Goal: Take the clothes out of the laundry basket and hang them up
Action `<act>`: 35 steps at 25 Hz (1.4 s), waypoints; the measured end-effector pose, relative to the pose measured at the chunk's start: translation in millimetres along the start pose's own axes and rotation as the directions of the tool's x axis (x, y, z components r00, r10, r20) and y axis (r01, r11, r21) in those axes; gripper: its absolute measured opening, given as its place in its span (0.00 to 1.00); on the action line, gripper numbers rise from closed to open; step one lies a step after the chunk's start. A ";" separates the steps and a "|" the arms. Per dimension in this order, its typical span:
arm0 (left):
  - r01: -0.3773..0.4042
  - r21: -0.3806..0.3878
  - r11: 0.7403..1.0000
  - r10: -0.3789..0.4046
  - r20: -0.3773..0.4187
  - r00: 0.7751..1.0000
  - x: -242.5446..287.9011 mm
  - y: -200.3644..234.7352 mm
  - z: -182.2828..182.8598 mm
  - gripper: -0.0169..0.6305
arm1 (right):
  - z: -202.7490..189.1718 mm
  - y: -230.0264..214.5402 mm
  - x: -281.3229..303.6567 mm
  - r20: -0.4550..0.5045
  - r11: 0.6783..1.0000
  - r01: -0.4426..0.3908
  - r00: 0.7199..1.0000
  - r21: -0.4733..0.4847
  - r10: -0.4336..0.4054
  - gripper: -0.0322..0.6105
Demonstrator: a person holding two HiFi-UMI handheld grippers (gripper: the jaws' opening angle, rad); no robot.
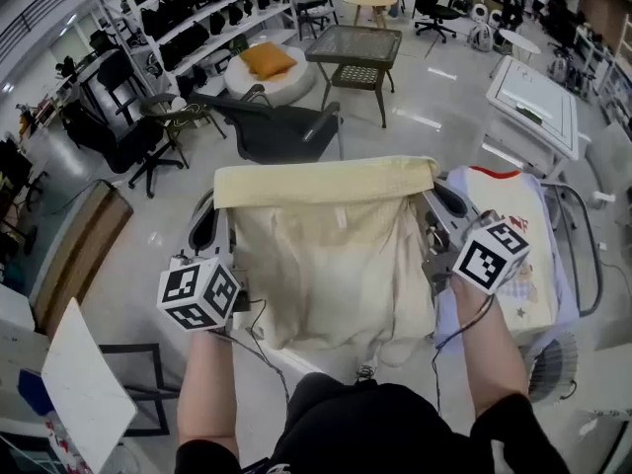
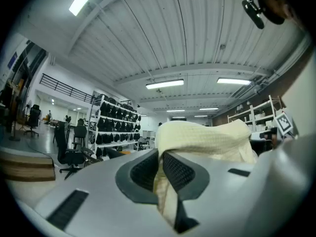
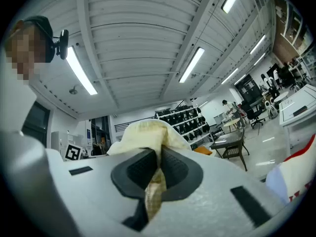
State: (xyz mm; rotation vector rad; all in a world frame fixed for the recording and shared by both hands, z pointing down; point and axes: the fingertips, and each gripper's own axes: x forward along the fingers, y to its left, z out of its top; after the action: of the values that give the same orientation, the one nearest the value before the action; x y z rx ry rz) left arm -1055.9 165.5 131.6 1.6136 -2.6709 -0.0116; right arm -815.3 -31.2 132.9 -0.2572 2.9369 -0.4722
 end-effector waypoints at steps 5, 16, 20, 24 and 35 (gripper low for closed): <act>0.027 0.008 1.000 -0.026 -0.003 1.000 36.0 -12.6 4.1 0.07 | 16.9 -27.3 8.7 0.007 1.000 0.022 1.000 -0.019 -0.022 0.08; 0.135 -0.028 0.990 -0.136 -0.050 0.989 135.1 -4.5 -21.0 0.07 | 10.2 -82.3 51.9 -0.015 0.988 0.151 0.988 -0.036 -0.151 0.08; 0.190 -0.030 0.981 -0.191 -0.060 0.980 171.0 2.2 -26.5 0.07 | 14.9 -98.3 73.6 -0.011 0.976 0.212 0.977 -0.059 -0.213 0.08; 0.232 -0.035 0.972 -0.234 -0.075 0.969 203.8 12.0 -31.3 0.07 | 16.4 -112.2 95.9 -0.016 0.961 0.262 0.964 -0.089 -0.264 0.08; 0.296 -0.068 0.953 -0.303 -0.240 0.922 276.5 22.2 -122.1 0.07 | -54.4 -182.6 132.6 -0.141 0.904 0.422 0.893 -0.071 -0.428 0.08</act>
State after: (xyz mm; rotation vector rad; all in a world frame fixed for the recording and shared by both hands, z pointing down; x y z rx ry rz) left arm -1201.5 -68.3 258.0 1.8594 -2.2109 0.1343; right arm -927.8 -211.5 226.2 -0.9239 3.0351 -0.5093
